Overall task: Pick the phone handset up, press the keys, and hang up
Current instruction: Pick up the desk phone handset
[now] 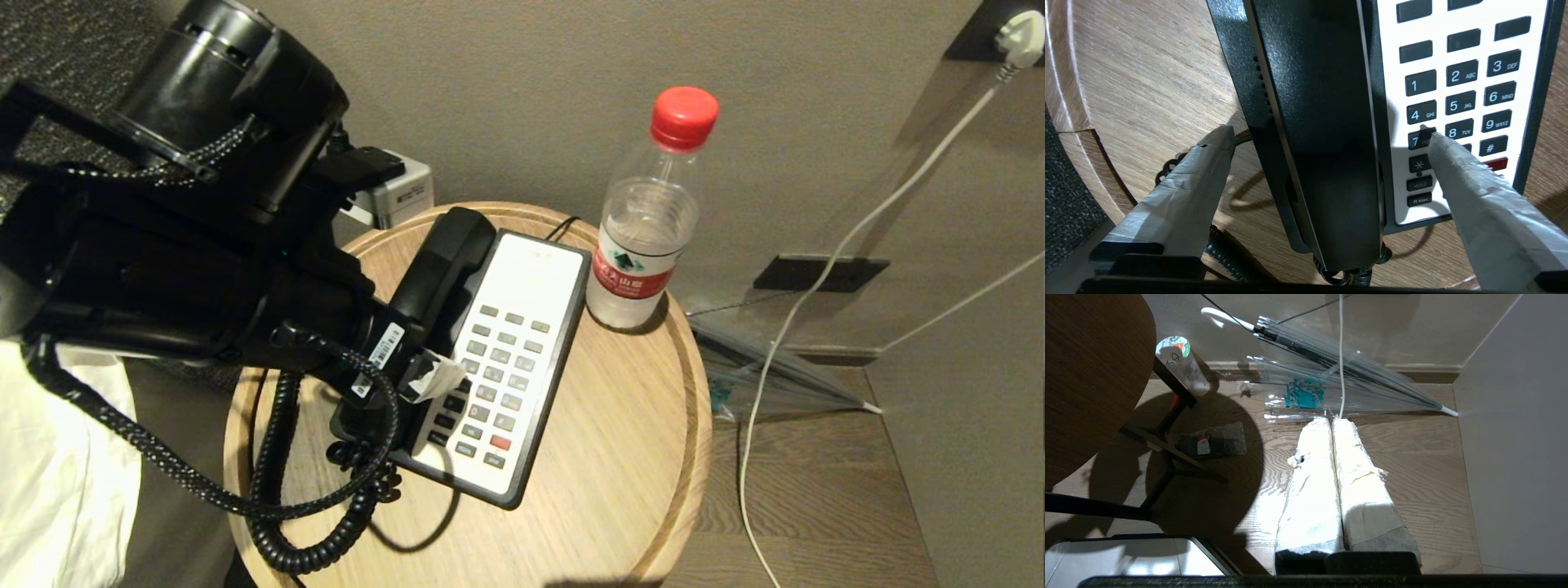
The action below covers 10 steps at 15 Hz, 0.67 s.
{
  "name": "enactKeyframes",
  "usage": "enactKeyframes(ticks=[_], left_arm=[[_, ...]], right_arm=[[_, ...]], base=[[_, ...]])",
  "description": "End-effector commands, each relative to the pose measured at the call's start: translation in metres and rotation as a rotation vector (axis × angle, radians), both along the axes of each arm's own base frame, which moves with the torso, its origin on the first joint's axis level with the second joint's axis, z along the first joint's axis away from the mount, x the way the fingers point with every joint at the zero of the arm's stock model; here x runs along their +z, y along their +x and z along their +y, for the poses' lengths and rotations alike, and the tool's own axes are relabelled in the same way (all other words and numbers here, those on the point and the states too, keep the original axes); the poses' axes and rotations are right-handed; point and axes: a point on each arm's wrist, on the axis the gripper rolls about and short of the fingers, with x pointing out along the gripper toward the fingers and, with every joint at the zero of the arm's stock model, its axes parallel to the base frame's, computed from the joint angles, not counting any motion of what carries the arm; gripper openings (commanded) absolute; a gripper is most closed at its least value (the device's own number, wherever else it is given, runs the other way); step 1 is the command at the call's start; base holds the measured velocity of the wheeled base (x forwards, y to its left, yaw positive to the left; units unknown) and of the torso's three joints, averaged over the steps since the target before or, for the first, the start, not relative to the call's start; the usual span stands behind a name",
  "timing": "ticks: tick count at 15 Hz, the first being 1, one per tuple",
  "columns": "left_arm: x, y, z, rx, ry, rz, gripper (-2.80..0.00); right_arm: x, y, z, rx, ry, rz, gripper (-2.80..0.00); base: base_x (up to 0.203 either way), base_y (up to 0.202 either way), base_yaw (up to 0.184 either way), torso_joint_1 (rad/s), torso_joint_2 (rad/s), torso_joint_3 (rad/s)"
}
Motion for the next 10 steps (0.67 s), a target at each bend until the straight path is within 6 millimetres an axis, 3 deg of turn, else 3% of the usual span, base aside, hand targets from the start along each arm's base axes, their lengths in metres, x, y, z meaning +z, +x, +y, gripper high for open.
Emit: enactKeyframes(ticks=[1, 10], left_arm=[[-0.0024, 0.0004, 0.0000, 0.004, 0.006, 0.008, -2.80], [-0.0014, -0.0027, 0.0027, 0.005, -0.001, 0.004, -2.80]], right_arm=[[0.0000, 0.0001, 0.0000, 0.000, 0.000, 0.001, -2.80], [0.0000, 0.0001, 0.0000, 0.000, 0.000, 0.001, -2.80]], base=[[0.000, 0.000, 0.000, 0.000, 0.00, 0.000], [0.000, 0.000, 0.000, 0.000, 0.00, 0.000]])
